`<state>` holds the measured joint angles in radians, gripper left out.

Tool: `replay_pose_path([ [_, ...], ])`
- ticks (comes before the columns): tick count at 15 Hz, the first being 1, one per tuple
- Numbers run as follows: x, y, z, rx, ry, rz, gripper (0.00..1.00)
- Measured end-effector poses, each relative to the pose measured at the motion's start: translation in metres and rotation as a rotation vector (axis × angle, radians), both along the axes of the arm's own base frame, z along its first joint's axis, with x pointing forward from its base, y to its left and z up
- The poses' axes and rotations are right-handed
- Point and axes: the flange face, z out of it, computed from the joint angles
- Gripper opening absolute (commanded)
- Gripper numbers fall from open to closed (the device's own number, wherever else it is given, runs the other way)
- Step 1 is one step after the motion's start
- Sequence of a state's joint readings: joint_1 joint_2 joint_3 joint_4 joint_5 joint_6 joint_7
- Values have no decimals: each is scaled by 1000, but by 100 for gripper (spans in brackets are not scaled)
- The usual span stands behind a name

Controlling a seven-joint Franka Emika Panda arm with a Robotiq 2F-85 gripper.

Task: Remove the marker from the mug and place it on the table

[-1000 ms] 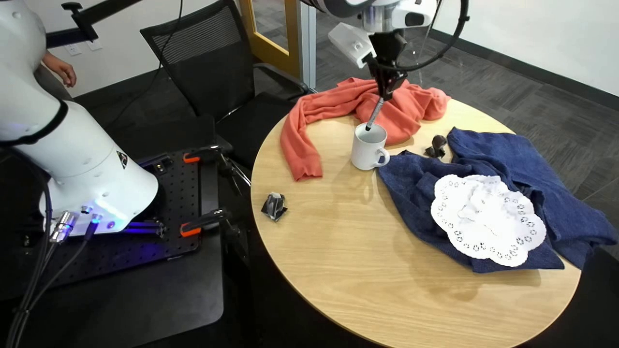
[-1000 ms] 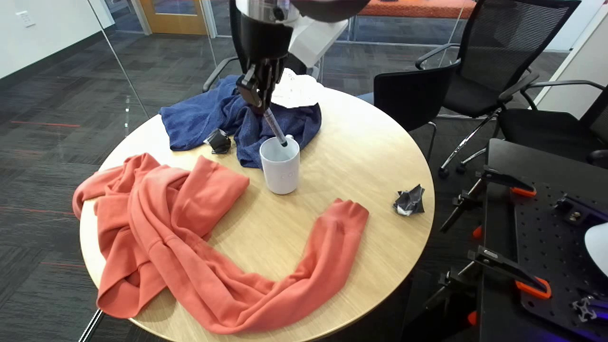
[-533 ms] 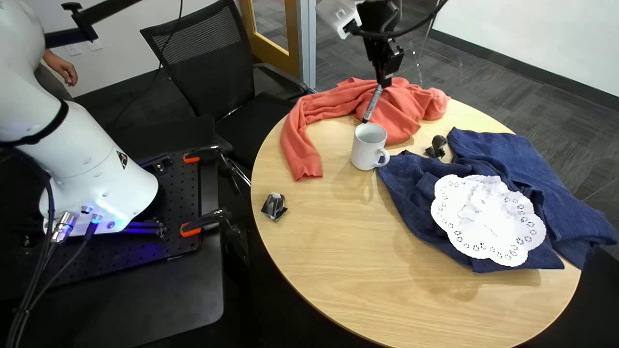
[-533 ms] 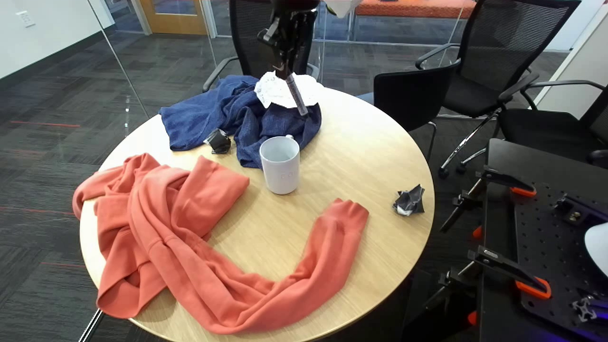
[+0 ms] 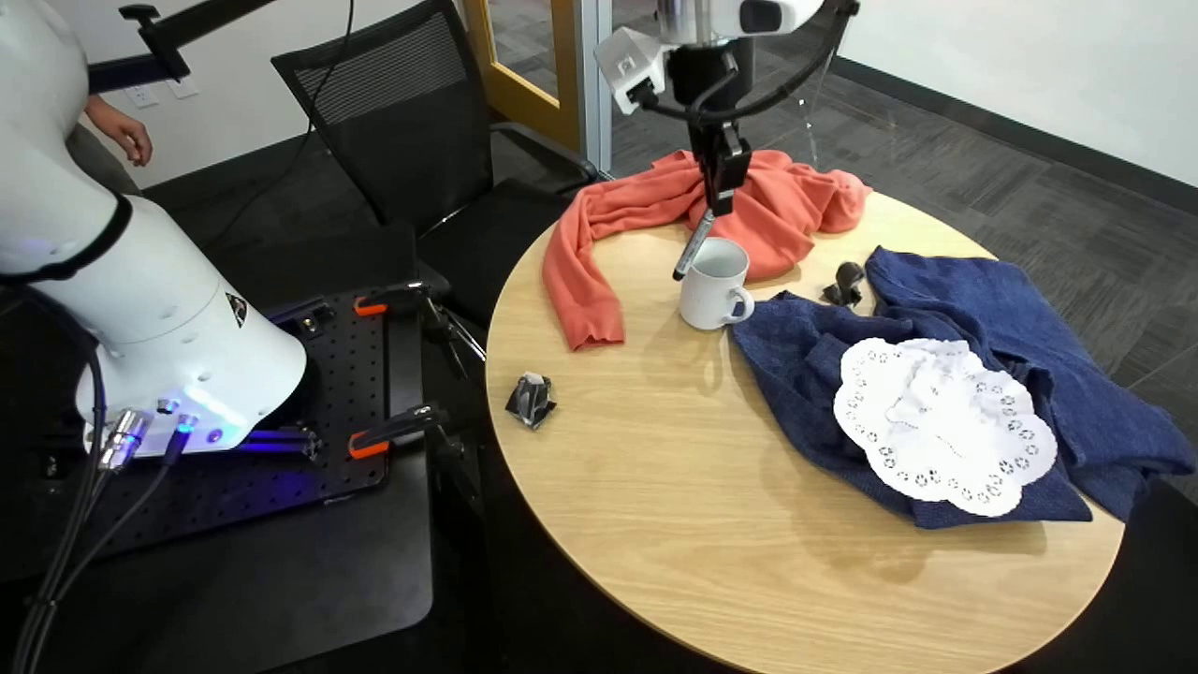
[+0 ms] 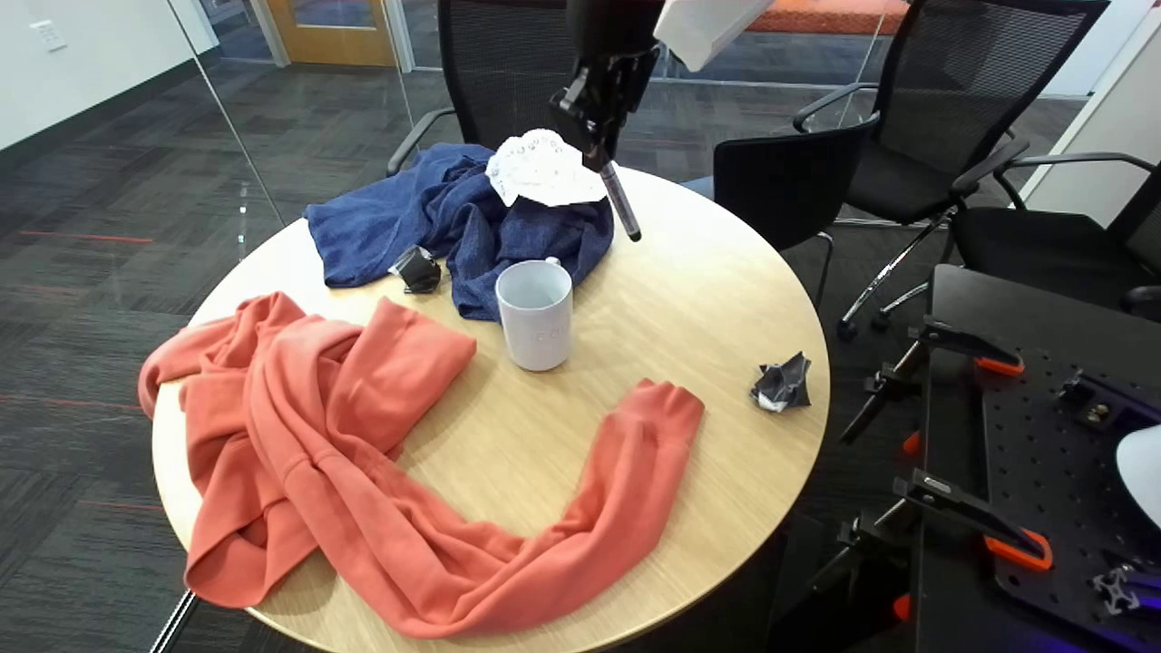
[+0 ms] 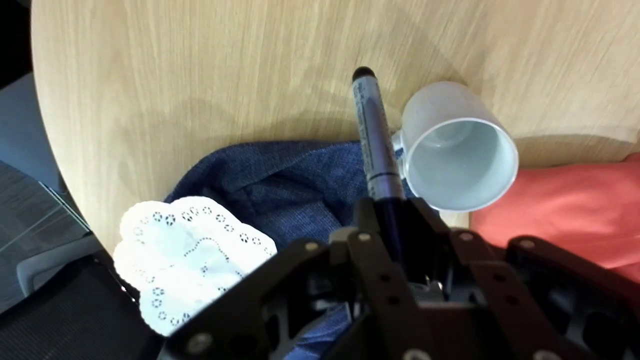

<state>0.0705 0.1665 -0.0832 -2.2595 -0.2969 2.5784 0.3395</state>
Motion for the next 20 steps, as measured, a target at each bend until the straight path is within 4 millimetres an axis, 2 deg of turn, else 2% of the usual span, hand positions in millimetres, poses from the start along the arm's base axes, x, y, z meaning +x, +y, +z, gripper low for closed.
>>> replay_pose_path([
  [6, -19, -45, -48, -89, 96, -15, 6],
  [10, -30, -72, -88, -149, 180, 0, 6],
  [16, -51, -89, -154, -173, 317, 23, 6],
  [20, -60, -97, -187, -174, 374, 20, 6],
])
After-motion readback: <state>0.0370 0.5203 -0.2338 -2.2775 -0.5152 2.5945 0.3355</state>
